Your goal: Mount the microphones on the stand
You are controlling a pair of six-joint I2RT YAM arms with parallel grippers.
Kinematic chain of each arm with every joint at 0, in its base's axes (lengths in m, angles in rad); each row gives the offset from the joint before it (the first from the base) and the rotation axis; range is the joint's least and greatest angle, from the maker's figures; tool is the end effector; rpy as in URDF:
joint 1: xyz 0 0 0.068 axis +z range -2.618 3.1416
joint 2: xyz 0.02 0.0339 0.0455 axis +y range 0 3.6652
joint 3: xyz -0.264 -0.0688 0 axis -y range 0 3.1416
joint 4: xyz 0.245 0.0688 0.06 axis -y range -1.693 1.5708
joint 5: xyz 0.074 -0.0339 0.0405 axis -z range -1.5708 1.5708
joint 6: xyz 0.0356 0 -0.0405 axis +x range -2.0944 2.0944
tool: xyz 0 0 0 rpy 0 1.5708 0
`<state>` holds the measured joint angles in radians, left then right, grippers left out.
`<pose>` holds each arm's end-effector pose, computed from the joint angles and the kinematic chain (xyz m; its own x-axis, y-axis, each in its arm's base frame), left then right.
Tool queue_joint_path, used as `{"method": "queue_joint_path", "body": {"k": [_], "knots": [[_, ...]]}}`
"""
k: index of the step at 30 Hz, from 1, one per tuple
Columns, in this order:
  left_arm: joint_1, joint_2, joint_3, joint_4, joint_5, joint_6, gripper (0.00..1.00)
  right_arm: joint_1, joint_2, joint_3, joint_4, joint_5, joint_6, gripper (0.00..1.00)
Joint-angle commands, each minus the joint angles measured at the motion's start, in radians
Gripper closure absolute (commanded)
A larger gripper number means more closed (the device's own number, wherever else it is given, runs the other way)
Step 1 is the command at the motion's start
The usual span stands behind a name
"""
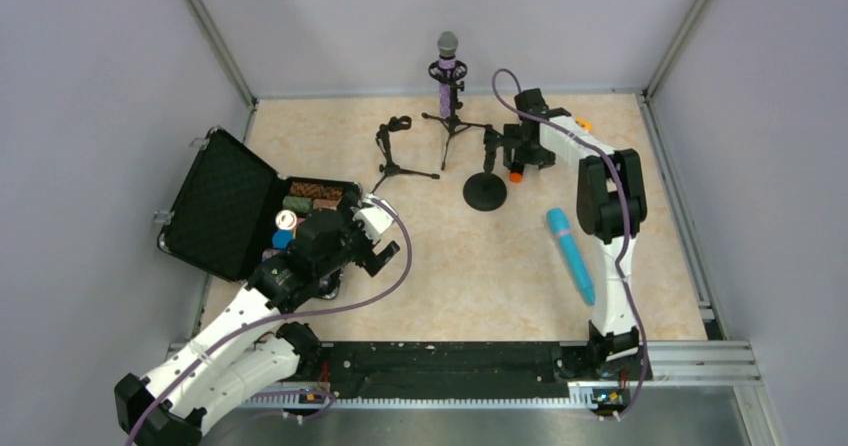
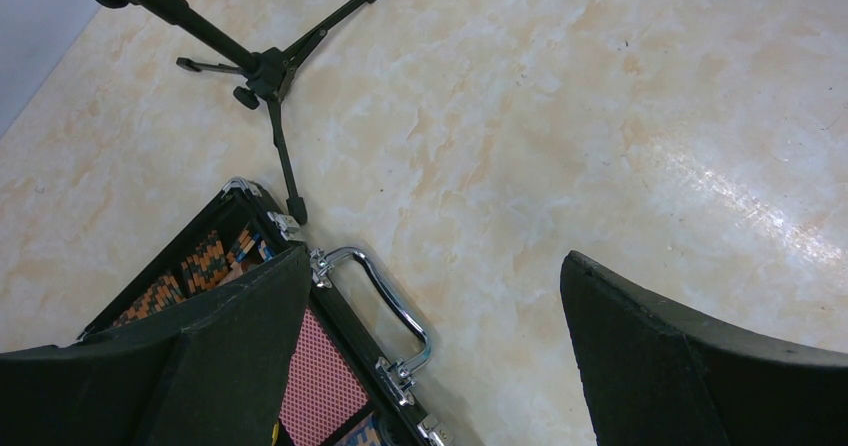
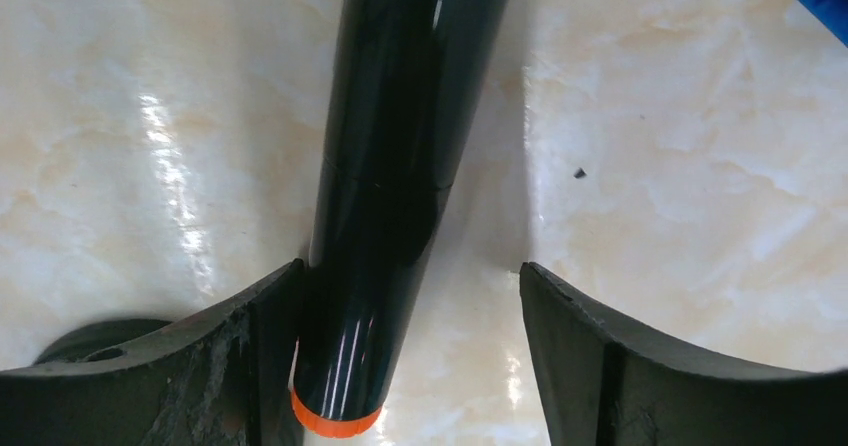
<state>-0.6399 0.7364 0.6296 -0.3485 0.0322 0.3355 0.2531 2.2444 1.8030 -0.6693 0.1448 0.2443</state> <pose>0.1379 -0.1041 0.2762 -0.1289 0.5062 -0.8527 0.7016 0.6543 0.2823 0.4663 0.1153 0.1716 -0.8866 0.0179 -0.4621 0.0296 0.9994 -0.0180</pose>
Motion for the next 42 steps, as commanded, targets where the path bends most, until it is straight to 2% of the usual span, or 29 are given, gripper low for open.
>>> {"method": "queue_joint_path", "body": {"k": [1,4,5,7,8,14,16,18,19,23,30,32,38,42], "knots": [[-0.008,0.0,-0.004,0.052,0.003,-0.002,0.01,0.003,-0.054,-0.062,-0.042,0.13,-0.02,0.24],[-0.007,0.002,-0.004,0.052,0.002,0.0,0.01,0.002,-0.074,-0.087,-0.03,0.131,-0.02,0.25],[-0.009,0.002,-0.005,0.052,0.001,-0.001,0.01,0.003,-0.078,-0.093,-0.023,0.127,-0.019,0.28],[-0.009,0.001,-0.004,0.052,-0.002,0.0,0.01,0.002,-0.081,-0.096,-0.015,0.104,-0.022,0.49],[-0.009,-0.001,-0.004,0.052,-0.003,0.002,0.01,0.001,-0.082,-0.097,-0.013,0.091,-0.023,0.52],[-0.011,-0.002,-0.006,0.052,-0.005,0.001,0.01,0.0,-0.081,-0.106,-0.007,0.039,-0.026,0.53],[-0.012,-0.001,-0.005,0.052,-0.003,0.002,0.01,0.001,-0.095,-0.121,-0.007,0.024,-0.023,0.68],[-0.013,-0.001,-0.006,0.052,-0.004,0.003,0.01,0.0,-0.112,-0.139,-0.006,0.012,-0.019,0.76],[-0.012,0.0,-0.005,0.051,-0.005,0.002,0.01,0.001,-0.125,-0.149,-0.002,0.005,-0.016,0.77],[-0.012,-0.001,-0.006,0.051,-0.016,0.004,0.01,0.001,-0.181,-0.205,0.016,-0.015,-0.005,0.69],[-0.014,-0.002,-0.006,0.051,-0.019,0.005,0.01,0.001,-0.247,-0.22,0.039,0.025,-0.015,0.31],[-0.014,0.0,-0.007,0.05,-0.018,0.004,0.01,0.0,-0.244,-0.195,0.044,0.038,-0.015,0.23],[-0.014,-0.004,-0.007,0.049,-0.019,0.006,0.01,-0.019,-0.143,-0.042,0.005,0.033,-0.023,0.22],[-0.015,-0.005,-0.005,0.049,-0.016,0.006,0.01,-0.037,-0.058,0.053,-0.031,0.022,-0.025,0.27]]}}
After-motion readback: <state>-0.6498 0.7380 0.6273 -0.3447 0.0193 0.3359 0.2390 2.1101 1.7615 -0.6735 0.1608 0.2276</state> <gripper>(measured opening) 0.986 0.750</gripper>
